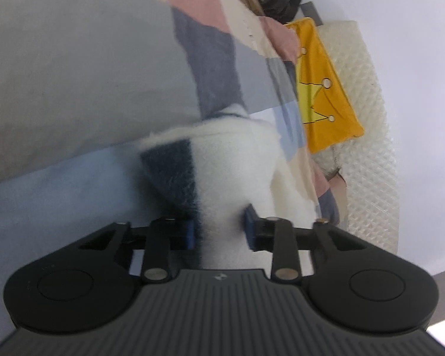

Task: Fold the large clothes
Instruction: 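Lift the striped end with both grippers and fold it over the blanket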

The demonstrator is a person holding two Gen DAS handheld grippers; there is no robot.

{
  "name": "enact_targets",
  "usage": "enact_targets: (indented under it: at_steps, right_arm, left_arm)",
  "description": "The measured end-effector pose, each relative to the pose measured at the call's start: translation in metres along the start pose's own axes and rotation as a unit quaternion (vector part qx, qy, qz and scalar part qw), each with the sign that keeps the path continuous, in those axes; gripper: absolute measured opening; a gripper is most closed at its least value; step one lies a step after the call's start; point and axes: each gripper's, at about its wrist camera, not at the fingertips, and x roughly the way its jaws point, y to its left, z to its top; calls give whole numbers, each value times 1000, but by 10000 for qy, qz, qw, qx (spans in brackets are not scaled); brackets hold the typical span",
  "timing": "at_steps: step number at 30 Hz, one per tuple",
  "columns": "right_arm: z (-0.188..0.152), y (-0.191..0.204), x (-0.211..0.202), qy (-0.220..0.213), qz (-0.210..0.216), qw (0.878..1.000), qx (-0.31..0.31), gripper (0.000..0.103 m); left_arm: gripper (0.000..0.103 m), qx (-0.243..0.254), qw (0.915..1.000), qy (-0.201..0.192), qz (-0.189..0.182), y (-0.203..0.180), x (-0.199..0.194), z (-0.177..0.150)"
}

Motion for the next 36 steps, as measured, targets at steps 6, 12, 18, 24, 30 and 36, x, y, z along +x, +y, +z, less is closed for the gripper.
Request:
enact_targets:
  at_steps: [6, 12, 18, 24, 30, 36]
  right_arm:
    - [2, 18, -20, -28, 98, 9999, -131, 38]
    - [-4, 33, -62, -90, 125, 9997, -188, 36]
    - [-13, 41, -117, 99, -147, 9997, -188, 36]
    - [-19, 31, -159, 266, -470, 9985, -45, 36]
    - [-10, 40, -142, 393, -709, 9966, 110, 39]
    - [9, 48, -116, 343, -779, 9936, 742, 46]
  left_arm:
    - [22, 254, 9994, -73, -222, -24, -26, 4]
    - [21, 363, 9990, 90, -242, -41, -75, 0]
    - [22, 184, 9996, 98, -198, -36, -149, -23]
    - [22, 182, 9996, 198, -97, -36, -190, -40]
    - [22, 144, 9993, 318, 126, -54, -170, -24]
    - [28, 91, 9986, 456, 246, -88, -129, 5]
